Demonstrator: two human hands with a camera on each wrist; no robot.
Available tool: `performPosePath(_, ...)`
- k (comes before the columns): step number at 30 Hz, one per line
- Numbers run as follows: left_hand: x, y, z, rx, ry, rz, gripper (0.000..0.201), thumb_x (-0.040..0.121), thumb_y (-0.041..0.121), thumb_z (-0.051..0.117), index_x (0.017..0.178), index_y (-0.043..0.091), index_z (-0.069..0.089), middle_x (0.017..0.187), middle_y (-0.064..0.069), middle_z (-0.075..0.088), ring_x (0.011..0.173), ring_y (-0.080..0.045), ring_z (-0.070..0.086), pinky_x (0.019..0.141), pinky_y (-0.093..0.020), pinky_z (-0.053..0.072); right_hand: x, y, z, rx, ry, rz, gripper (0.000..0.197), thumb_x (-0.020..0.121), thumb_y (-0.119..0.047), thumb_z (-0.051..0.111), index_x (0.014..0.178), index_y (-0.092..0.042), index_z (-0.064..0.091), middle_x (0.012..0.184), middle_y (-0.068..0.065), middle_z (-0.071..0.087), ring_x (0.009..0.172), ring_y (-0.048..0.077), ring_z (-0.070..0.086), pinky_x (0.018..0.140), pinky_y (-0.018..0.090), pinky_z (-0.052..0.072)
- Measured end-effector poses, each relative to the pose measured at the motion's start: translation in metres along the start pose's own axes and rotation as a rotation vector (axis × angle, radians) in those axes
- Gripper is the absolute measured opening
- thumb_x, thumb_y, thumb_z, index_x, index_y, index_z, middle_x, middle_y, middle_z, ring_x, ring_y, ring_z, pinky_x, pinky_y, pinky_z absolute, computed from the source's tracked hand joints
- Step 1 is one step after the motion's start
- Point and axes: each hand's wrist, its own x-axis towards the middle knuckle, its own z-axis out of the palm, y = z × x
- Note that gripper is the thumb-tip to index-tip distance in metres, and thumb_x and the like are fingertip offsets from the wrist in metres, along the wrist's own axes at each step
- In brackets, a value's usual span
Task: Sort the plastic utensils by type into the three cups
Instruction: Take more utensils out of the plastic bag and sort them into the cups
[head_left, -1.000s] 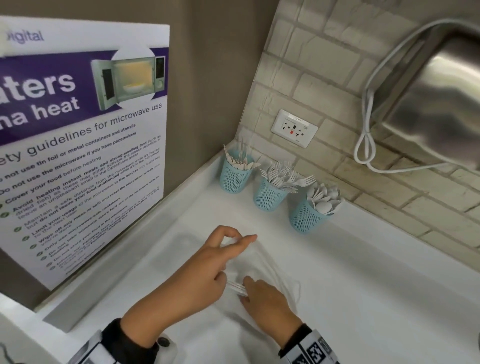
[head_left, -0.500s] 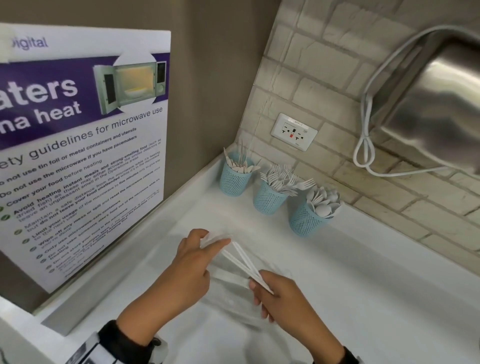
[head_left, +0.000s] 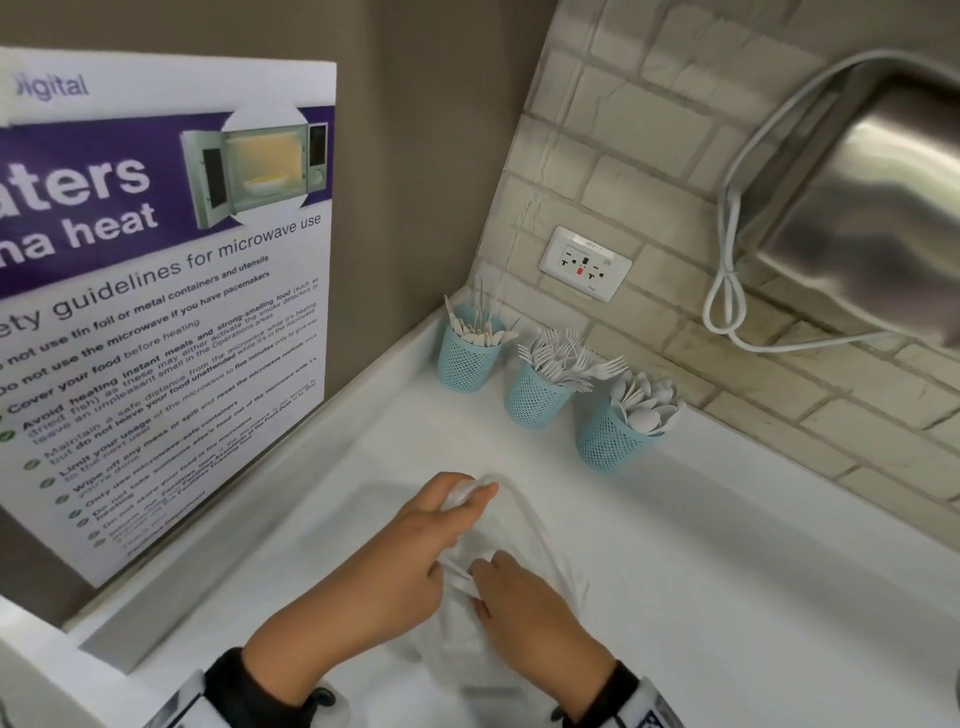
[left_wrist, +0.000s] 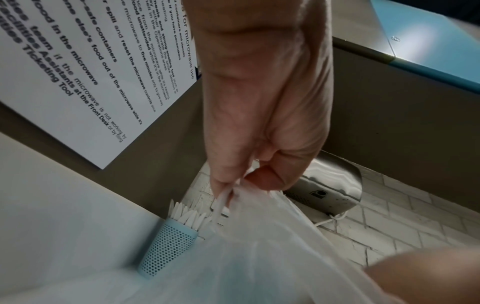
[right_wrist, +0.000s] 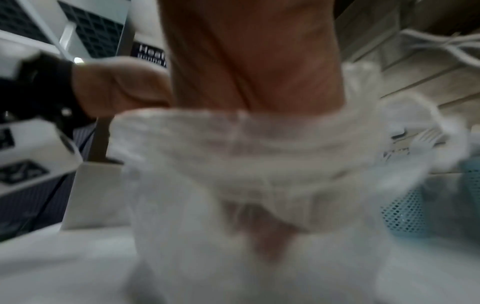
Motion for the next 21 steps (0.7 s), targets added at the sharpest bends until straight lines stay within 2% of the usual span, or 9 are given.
performPosePath(3,-0.002,0.000,-0.005,-0.025,0.068,-0.008,0.083,0.081,-0.018,0.032,0.144,0.035,0.025,0.128,0.031,0.017,0.096,0.013,0.041,0.085,0.000,0.034,0.012,-0.006,0.008,0.001,-0.092,0.066,0.045,0.098,-0.026,0.048,0.138,-0.016,0.031,0.128,0.012,0.042,0.107,0.030,0.053,0.072,0.031,0.034)
performPosePath(7,-0.001,-0.004,-0.008,-0.072,0.163,0.017,0.071,0.087,-0.004,0.046,0.142,0.038,0.030,0.129,0.034,0.019,0.096,0.014,0.042,0.077,0.000,0.036,0.019,-0.009,0.006,0.025,-0.113,0.104,0.047,0.097,-0.032,0.048,0.137,-0.017,0.028,0.119,0.014,0.054,0.104,0.031,0.058,0.071,0.030,0.034)
performPosePath(9,-0.001,-0.009,-0.007,-0.043,0.201,0.047,0.068,0.088,0.011,0.057,0.143,0.040,0.028,0.132,0.035,0.017,0.105,0.019,0.036,0.081,0.001,0.035,0.020,-0.007,0.003,0.032,-0.143,0.088,0.044,0.098,-0.033,0.043,0.137,-0.015,0.032,0.116,0.014,0.060,0.102,0.031,0.059,0.069,0.029,0.034)
performPosePath(10,0.000,-0.012,-0.006,-0.012,0.210,0.060,0.069,0.089,0.016,0.058,0.144,0.041,0.024,0.135,0.034,0.015,0.113,0.019,0.033,0.087,0.000,0.035,0.020,-0.006,0.000,0.054,-0.146,0.083,0.041,0.099,-0.034,0.042,0.135,-0.015,0.036,0.116,0.014,0.060,0.100,0.030,0.059,0.069,0.029,0.034)
performPosePath(13,0.002,-0.024,-0.001,0.104,0.206,0.030,0.078,0.089,0.003,0.048,0.148,0.040,0.014,0.144,0.026,0.009,0.132,0.006,0.024,0.104,-0.008,0.032,0.012,-0.003,-0.007,0.244,-0.121,0.074,0.037,0.095,-0.049,0.045,0.111,-0.016,0.049,0.104,0.006,0.061,0.086,0.018,0.052,0.060,0.027,0.034)
performPosePath(15,0.004,-0.031,-0.001,0.143,0.227,-0.004,0.085,0.083,-0.009,0.040,0.148,0.039,0.015,0.145,0.023,0.010,0.133,0.002,0.025,0.104,-0.010,0.033,0.004,0.001,-0.013,0.379,-0.042,0.052,0.038,0.093,-0.054,0.045,0.098,-0.017,0.051,0.090,-0.001,0.058,0.080,0.014,0.052,0.062,0.023,0.036)
performPosePath(17,0.005,-0.037,-0.002,0.168,0.249,-0.028,0.086,0.079,-0.014,0.036,0.147,0.037,0.021,0.144,0.022,0.013,0.132,-0.002,0.028,0.103,-0.012,0.035,-0.005,0.008,-0.021,0.481,0.038,0.019,0.032,0.095,-0.052,0.045,0.090,-0.021,0.053,0.080,-0.007,0.055,0.074,0.008,0.053,0.066,0.025,0.040)
performPosePath(19,0.006,-0.040,-0.002,0.188,0.264,-0.034,0.085,0.077,-0.015,0.034,0.147,0.034,0.025,0.144,0.020,0.016,0.131,-0.005,0.029,0.103,-0.009,0.031,-0.017,0.016,-0.029,0.562,0.112,-0.016,0.026,0.096,-0.046,0.048,0.082,-0.025,0.052,0.071,-0.010,0.051,0.065,0.001,0.047,0.064,0.022,0.038)
performPosePath(21,0.007,-0.040,-0.002,0.210,0.276,-0.057,0.086,0.078,-0.016,0.033,0.148,0.032,0.022,0.144,0.018,0.016,0.132,-0.004,0.027,0.100,-0.004,0.023,-0.030,0.021,-0.041,0.651,0.175,-0.019,0.023,0.096,-0.040,0.052,0.081,-0.022,0.055,0.065,-0.012,0.049,0.059,-0.001,0.044,0.060,0.019,0.037)
